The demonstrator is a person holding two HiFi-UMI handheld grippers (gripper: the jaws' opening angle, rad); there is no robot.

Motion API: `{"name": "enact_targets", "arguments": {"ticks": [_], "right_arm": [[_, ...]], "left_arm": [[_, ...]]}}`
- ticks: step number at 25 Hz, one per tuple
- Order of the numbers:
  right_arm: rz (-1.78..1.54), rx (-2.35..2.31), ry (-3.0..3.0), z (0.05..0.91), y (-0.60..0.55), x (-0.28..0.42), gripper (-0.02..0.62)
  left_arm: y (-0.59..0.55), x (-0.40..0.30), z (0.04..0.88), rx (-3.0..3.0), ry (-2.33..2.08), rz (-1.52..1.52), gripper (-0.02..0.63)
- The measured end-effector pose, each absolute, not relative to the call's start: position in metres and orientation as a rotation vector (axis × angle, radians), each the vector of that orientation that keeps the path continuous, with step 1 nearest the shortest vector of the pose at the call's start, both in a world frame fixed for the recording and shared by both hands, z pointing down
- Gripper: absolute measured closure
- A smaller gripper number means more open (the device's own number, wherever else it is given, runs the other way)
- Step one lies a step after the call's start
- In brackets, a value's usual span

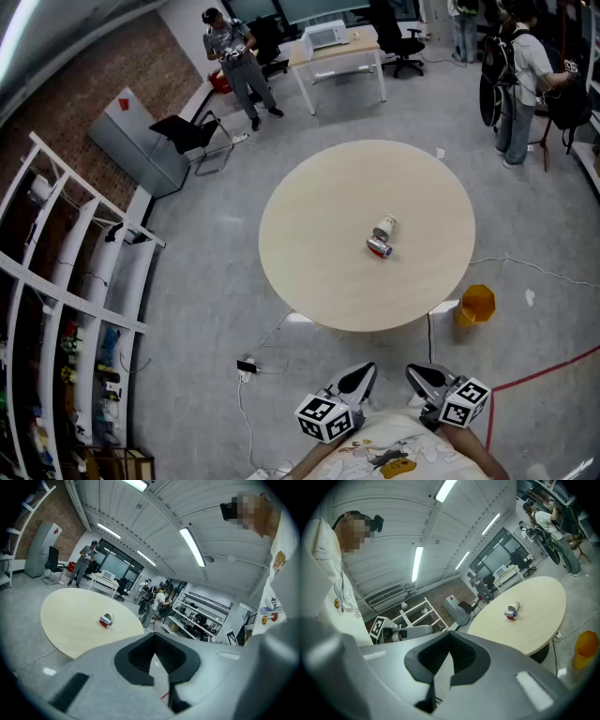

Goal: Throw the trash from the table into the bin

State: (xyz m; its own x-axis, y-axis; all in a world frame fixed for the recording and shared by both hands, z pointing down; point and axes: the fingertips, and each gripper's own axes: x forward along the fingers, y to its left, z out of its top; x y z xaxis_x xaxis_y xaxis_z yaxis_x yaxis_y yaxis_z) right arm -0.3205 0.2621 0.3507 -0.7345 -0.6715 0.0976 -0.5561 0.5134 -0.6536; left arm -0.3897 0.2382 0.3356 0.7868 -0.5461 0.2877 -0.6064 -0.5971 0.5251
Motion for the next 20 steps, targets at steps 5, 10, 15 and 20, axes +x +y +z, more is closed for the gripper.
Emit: {"name": "enact_targets", "arguments": {"ticks": [5, 10, 15, 20], "right_arm": [[-1.043, -1.084, 2.558, 0.35, 0.271, -0.317, 0.593], [-1.037, -1.075, 2.56, 0.345, 0.27, -0.32, 0.593], [-1.034, -0.968, 2.556, 0.338, 0.273, -0.318, 0.592], [-1.071, -0.919, 2.484, 0.339, 0.274, -0.302, 0.592]], "left_arm": [[0.246, -0.386, 0.335, 2.35, -0.827, 0.136, 0.6], [0.246, -0.391, 0.329, 2.354, -0.839, 0.135, 0.6], [0.248, -0.383, 0.329, 2.347, -0.853, 0.143, 0.6], [0.252, -0.367, 0.332, 2.345, -0.854, 0.175, 0.6]]}}
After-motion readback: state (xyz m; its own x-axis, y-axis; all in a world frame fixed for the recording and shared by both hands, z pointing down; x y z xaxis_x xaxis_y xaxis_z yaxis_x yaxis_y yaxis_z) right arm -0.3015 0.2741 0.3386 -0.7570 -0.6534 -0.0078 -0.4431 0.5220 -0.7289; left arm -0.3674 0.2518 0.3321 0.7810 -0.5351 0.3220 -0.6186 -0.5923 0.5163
